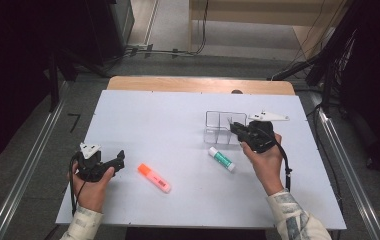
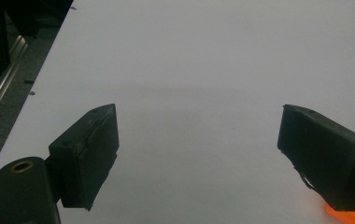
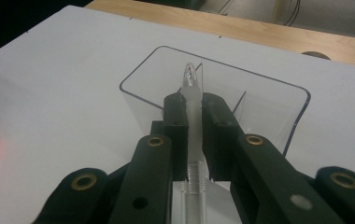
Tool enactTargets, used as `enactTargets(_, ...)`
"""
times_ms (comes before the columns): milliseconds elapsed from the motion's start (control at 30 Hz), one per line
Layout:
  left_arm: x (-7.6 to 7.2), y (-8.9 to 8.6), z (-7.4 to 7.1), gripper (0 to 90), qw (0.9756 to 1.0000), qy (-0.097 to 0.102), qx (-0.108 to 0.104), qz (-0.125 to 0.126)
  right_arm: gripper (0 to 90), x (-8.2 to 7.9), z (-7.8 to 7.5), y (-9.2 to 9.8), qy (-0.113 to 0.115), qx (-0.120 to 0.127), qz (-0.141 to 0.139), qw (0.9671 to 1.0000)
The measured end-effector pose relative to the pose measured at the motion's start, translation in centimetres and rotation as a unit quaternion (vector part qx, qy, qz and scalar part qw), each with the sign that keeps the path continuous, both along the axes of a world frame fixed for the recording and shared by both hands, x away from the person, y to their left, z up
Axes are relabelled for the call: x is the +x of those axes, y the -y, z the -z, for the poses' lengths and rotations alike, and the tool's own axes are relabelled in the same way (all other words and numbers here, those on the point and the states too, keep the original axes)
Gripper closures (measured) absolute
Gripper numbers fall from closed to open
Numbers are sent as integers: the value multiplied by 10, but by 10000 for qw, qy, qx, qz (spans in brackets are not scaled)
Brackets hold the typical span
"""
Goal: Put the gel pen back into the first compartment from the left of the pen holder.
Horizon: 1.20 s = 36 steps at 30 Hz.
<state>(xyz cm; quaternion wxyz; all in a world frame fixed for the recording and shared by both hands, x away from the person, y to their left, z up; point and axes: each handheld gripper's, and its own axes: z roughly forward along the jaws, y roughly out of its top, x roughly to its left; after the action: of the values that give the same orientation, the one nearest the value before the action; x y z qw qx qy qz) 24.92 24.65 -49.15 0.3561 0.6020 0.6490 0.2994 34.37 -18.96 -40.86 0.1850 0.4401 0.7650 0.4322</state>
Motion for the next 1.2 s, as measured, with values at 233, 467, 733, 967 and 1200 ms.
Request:
enactTargets(233,0,0,0,128,10000,-4,4,9,789,6,0,-4,-23,2,-3,10000)
enactTargets(467,0,0,0,127,10000,-14,7,10,789,14,-2,-12,-28,45,-47,10000)
enactTargets(733,0,0,0,128,10000,-12,2,16,789,28,-7,-25,-45,36,-103,9999)
enactTargets(967,1,0,1,127,10000,-22,10,42,789,41,-8,-34,-90,35,-108,9999)
enactTargets(1200,1,1,1,127,10000,-27,10,56,789,50,-12,-45,-100,48,-160,9998)
